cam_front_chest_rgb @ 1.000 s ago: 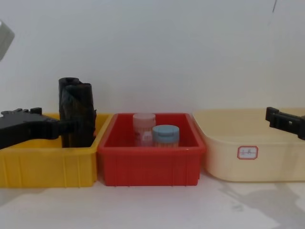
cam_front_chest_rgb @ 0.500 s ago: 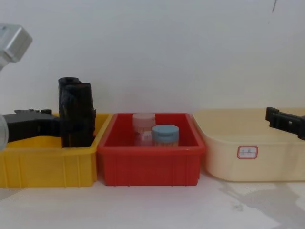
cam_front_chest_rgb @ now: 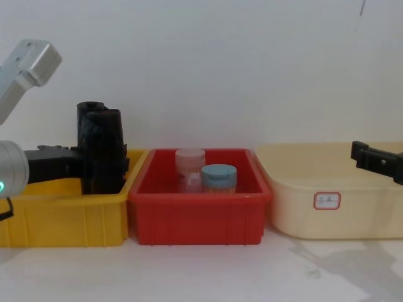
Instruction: Pick up the garbage bag with the one hand and transfer it to the other hand.
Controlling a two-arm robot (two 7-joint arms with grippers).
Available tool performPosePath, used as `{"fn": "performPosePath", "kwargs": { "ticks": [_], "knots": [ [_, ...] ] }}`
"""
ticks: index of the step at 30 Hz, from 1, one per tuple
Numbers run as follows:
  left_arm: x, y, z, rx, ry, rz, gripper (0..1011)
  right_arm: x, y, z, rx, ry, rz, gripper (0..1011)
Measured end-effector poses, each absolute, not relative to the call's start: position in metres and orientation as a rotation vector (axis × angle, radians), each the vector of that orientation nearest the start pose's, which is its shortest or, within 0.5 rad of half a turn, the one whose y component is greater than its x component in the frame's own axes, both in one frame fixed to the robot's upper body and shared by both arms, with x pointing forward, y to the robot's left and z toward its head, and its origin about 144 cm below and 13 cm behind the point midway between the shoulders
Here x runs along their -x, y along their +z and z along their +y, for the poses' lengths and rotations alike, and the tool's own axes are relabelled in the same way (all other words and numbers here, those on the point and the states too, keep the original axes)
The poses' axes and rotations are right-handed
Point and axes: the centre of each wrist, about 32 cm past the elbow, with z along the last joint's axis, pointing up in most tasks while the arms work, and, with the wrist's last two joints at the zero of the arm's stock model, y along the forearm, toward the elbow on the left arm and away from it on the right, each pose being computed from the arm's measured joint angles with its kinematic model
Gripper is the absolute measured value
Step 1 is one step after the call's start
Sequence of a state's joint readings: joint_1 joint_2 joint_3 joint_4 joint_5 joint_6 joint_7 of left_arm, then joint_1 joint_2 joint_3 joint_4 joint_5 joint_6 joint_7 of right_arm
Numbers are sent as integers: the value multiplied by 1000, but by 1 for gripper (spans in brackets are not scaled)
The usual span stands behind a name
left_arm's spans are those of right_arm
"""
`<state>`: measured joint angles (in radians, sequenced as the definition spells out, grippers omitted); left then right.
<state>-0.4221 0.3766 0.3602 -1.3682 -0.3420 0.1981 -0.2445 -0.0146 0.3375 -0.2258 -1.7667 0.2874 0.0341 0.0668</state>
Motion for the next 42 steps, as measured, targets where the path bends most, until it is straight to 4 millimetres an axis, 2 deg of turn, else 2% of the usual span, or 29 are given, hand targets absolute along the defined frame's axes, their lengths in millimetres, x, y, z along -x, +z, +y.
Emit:
{"fn": "performPosePath", "kwargs": {
  "ticks": [15,23,25,32,42],
  "knots": [
    [-580,1213,249,-163,1052,-30,998,-443,1189,-237,-26,-1229,-75,1000],
    [-585,1212,247,-160,1044,-32,840,-443,1189,-237,-26,-1229,-75,1000],
    [-585,1212,246,-159,1042,-33,750,-443,1189,-237,-26,-1230,-75,1000],
    [-587,1212,246,-158,1039,-34,564,-443,1189,-237,-26,-1229,-75,1000],
    [-588,1212,245,-156,1036,-36,486,-444,1188,-237,-16,-1225,-76,1000]
  ]
}}
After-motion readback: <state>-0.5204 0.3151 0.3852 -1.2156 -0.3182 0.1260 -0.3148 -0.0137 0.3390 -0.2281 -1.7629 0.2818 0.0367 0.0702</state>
